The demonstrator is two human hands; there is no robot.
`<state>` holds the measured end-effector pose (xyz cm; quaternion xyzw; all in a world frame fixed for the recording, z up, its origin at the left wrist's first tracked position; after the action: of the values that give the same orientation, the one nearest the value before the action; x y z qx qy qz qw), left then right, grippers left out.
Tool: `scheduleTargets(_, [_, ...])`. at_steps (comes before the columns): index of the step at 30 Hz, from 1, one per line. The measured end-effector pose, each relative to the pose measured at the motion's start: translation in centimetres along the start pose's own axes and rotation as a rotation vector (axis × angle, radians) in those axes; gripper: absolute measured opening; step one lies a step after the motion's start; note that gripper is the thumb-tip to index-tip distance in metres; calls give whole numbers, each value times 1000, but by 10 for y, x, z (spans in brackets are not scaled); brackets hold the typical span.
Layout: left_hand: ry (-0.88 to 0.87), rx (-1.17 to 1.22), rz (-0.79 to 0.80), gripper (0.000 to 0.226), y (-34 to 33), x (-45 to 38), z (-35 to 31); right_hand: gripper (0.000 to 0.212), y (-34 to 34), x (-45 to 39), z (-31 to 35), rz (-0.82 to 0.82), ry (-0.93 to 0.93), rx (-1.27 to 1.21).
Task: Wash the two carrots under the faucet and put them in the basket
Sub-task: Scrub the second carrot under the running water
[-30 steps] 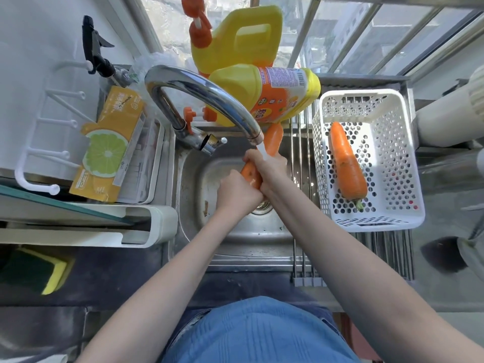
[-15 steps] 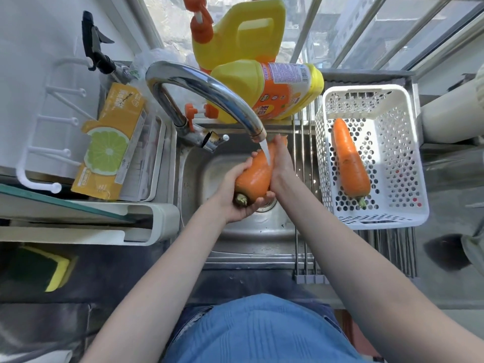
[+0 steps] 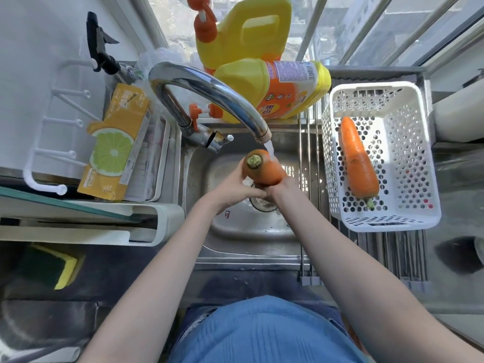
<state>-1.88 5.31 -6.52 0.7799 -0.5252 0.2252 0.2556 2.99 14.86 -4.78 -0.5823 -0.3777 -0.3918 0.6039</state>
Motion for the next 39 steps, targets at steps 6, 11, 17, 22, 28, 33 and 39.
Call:
scheduleTargets(6, [21, 206, -148, 94, 6, -23, -13, 36, 34, -1, 2, -256, -22, 96])
scheduleTargets(11, [18, 169, -224, 65, 17, -31, -27, 39, 59, 9, 19, -259, 165, 847])
scheduleTargets(17, [-97, -18, 88, 54, 6, -22, -38, 30, 16, 21, 40, 285, 615, 922])
scheduleTargets(22, [42, 61, 96, 77, 3, -14, -26, 25, -4, 13, 35, 368, 537, 1009])
scheduleTargets(28, [18, -38, -334, 42, -10, -10, -36, 18, -17, 8, 26, 133, 753, 1024])
scheduleTargets(33, [-13, -183, -680, 36, -23, -5, -41, 41, -28, 3, 22, -241, 942, 1008])
scheduleTargets(39, [-2, -189, -477, 40, -6, -2, -51, 34, -20, 2, 39, 59, 807, 1204])
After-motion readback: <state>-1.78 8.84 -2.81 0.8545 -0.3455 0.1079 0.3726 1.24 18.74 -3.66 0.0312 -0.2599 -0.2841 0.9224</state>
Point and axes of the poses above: each hand's wrist, its own x-axis away from the middle knuckle, its own y-axis out of the back of the hand, z = x × y, the point moved 2 cm from there along -x, towards the middle knuckle, and after that the axes turned 10 degrees about -x, right-handed, at the moved point
